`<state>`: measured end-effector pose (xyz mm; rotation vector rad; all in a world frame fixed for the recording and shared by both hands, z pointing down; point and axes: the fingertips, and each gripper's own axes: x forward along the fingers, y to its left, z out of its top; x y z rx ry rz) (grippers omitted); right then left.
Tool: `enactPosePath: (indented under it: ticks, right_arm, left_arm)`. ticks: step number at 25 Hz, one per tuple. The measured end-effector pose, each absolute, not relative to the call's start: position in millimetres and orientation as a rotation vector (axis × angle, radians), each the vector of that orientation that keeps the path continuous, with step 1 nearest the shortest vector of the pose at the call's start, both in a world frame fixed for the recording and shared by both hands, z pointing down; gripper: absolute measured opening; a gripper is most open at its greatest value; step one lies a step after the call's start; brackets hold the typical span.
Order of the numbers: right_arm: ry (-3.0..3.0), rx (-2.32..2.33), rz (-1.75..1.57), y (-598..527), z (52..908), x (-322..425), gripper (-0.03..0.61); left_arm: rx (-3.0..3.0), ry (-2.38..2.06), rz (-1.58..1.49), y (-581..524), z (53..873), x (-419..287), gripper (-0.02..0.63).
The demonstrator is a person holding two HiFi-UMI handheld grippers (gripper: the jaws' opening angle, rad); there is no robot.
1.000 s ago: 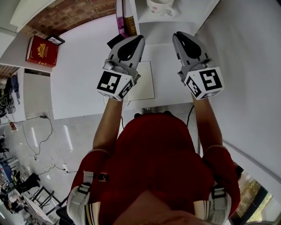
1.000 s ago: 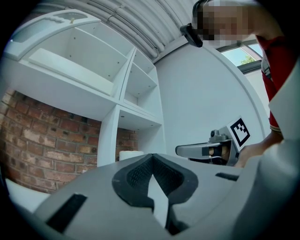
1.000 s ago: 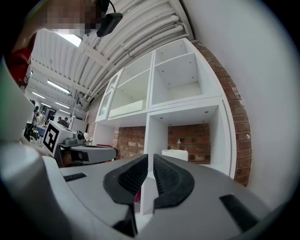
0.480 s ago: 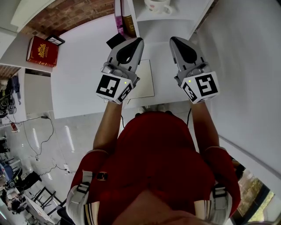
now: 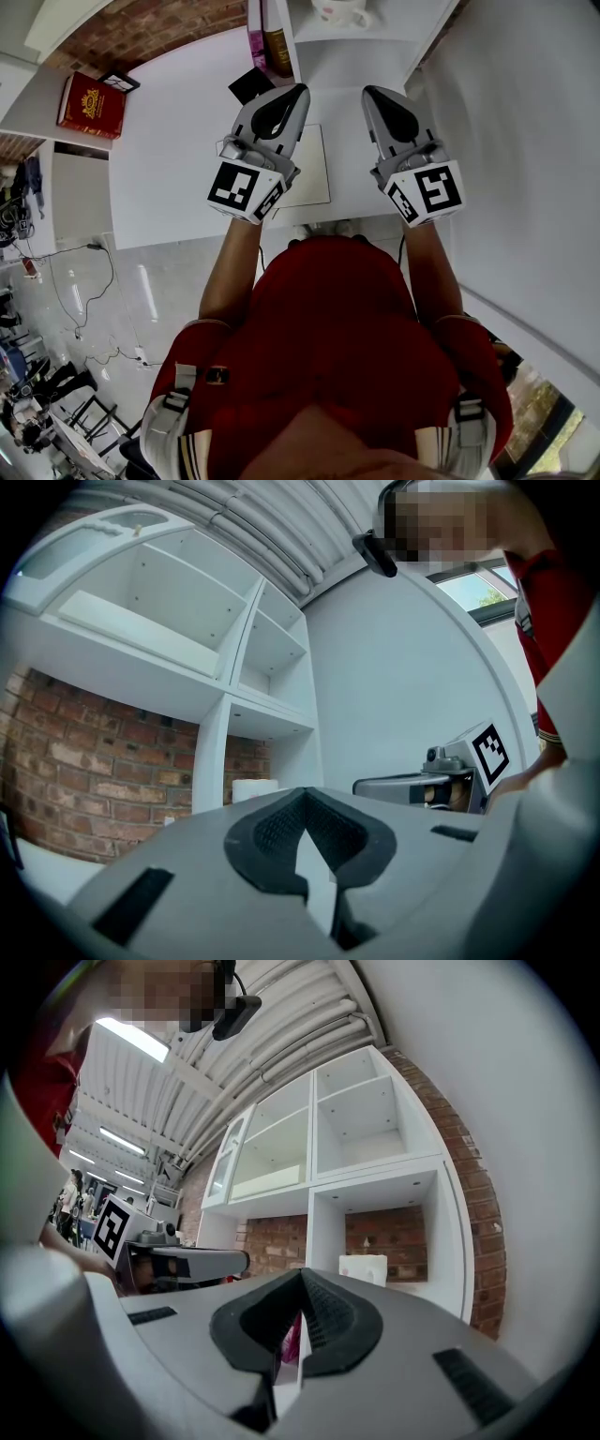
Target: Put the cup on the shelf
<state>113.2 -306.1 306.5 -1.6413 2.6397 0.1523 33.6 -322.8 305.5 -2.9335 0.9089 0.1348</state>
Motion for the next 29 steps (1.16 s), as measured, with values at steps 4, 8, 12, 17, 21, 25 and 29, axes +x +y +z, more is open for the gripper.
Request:
enactPosePath:
  ticks: [4, 8, 12, 17, 21, 25, 29]
  right_arm:
    - [2.64, -1.651, 0.17, -304.3, 304.3, 114.6, -0.003]
    - [2.643, -1.661, 0.168, -302.4, 306.2, 114.8, -0.003]
    - [2.647, -1.659, 0.169, -300.2, 305.6, 113.7, -0.003]
    - [2.649, -1.652, 0.169, -299.0, 306.2, 112.5, -0.003]
    - [2.651, -1.648, 0.168, -297.9, 306.6, 111.7, -0.003]
    - [2.652, -1.648, 0.165, -298.4, 307.7, 110.5, -0.003]
    - [2.651, -1.651, 0.164, -299.6, 308.2, 110.5, -0.003]
  left_arm:
    - [-2.936, 0.906, 0.133, -320.3, 306.3, 35.2, 0.003]
    - [-2.937, 0.905, 0.133, -318.4, 306.9, 35.0, 0.003]
    - [-2.936, 0.905, 0.136, -316.2, 305.9, 34.4, 0.003]
    - [-2.934, 0.909, 0.134, -314.5, 306.6, 33.2, 0.003]
    - [-2.931, 0.916, 0.134, -313.5, 306.6, 31.7, 0.003]
    - [-2.931, 0.918, 0.131, -313.7, 307.9, 30.0, 0.003]
    - [-2.932, 0.919, 0.131, -314.8, 308.4, 29.7, 0.003]
